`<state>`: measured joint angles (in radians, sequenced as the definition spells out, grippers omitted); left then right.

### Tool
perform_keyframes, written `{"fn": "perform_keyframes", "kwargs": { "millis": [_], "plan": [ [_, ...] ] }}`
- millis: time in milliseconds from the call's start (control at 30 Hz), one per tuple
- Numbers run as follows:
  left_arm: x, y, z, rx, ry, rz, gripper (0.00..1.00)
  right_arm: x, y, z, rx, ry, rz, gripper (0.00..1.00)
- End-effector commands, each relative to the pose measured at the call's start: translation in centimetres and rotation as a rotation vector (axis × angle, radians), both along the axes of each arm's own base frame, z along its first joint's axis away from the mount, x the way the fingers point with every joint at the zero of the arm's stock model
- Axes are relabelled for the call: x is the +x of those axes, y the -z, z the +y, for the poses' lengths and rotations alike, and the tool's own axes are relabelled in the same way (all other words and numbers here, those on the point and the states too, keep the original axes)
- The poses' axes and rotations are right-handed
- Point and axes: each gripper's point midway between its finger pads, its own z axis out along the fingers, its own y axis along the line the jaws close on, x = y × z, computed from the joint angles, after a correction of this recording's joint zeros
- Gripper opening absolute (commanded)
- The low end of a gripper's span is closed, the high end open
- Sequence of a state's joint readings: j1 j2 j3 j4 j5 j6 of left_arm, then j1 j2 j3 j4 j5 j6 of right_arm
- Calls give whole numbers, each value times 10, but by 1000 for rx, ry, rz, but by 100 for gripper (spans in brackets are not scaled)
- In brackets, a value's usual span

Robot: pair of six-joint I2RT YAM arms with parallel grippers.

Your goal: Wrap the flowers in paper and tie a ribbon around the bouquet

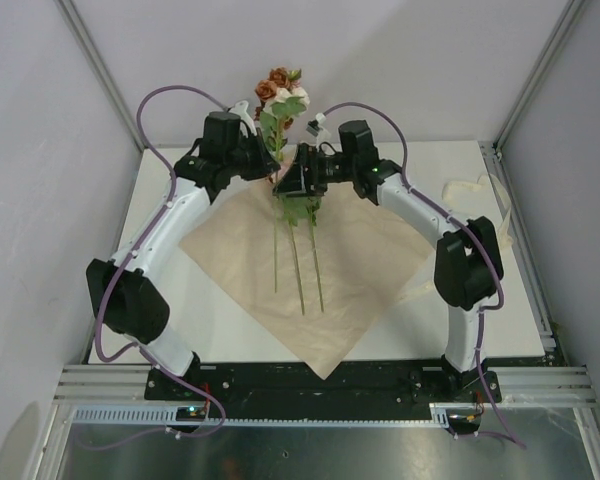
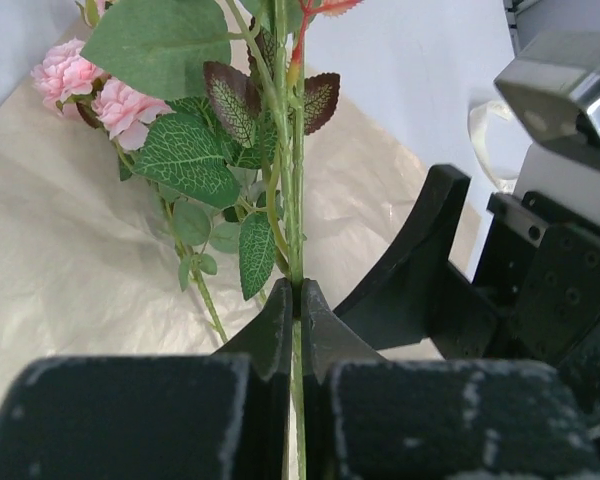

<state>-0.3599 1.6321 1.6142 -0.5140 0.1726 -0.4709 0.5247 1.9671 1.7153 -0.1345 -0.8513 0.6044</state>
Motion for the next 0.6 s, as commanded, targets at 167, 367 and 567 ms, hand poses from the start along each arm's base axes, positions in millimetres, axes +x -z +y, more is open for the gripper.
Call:
{"fn": "perform_keyframes", "kwargs": {
  "millis": [167,367,567],
  "plan": [
    [-2,-67,-11,-133,5,-144,0,-5,-39,20,78,-37,-101,63],
    [-14,-83,-11,-169,22,-176,0,0,-44,18,64,-54,-137,9],
    [-41,-120,12,-152,77,-303,37,1,-72,-6,22,-98,-420,0]
  ]
}}
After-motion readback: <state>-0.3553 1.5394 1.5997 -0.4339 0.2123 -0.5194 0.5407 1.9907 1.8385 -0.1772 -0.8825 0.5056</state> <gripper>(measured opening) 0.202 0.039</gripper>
